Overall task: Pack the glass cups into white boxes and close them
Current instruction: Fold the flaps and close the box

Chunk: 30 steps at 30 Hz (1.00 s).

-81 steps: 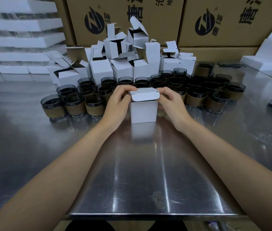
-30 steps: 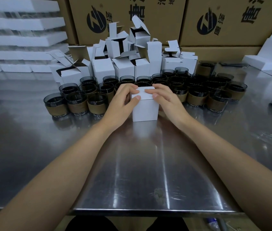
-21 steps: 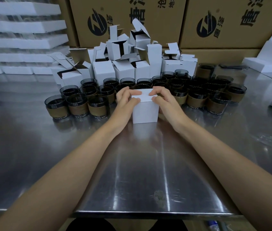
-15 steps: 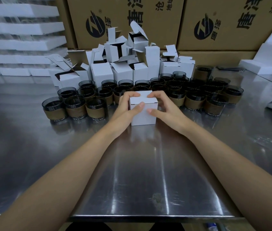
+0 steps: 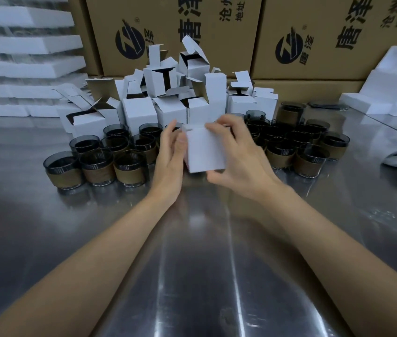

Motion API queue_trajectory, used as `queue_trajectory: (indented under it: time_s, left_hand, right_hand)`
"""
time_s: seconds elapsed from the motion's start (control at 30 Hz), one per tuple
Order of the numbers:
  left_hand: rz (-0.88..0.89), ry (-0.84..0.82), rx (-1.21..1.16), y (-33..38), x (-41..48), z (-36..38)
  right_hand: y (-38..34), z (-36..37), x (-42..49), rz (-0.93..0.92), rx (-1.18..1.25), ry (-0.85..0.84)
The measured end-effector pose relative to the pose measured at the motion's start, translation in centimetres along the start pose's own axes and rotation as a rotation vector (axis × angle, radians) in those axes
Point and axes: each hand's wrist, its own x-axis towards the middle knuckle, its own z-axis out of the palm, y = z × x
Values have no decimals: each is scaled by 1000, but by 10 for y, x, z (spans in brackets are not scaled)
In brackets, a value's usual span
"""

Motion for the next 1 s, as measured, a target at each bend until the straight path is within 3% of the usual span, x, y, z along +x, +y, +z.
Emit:
queue_trajectory:
  time_s: [0.1, 0.2, 0.27, 0.33, 0.4, 0.47, 0.57, 0.77, 1.0]
  left_hand:
    - [30, -11, 253, -7, 3, 2]
    - [287, -88, 563, -9, 5, 9]
    - [460, -216, 749, -10, 10, 19]
    - [536, -283, 859, -12, 16, 28]
    - [536, -268, 907, -15, 23, 34]
    - [532, -234, 927, -17, 31, 37]
    - [570, -227, 955, -21, 38, 38]
    - [667, -219, 963, -21, 46, 36]
    - [651, -206, 914, -25, 51, 40]
  right_hand:
    - [19, -13, 17, 155, -6, 112]
    - [46, -24, 43, 241, -94, 197]
    - [68, -30, 65, 251, -246, 158]
    - [95, -37, 90, 264, -407, 17]
    - [122, -42, 114, 291, -538, -104]
    - [148, -43, 133, 313, -627, -123]
    - [183, -38, 153, 361, -683, -106]
    - [231, -22, 169, 499, -730, -259]
    - [260, 4, 176, 463, -981, -306]
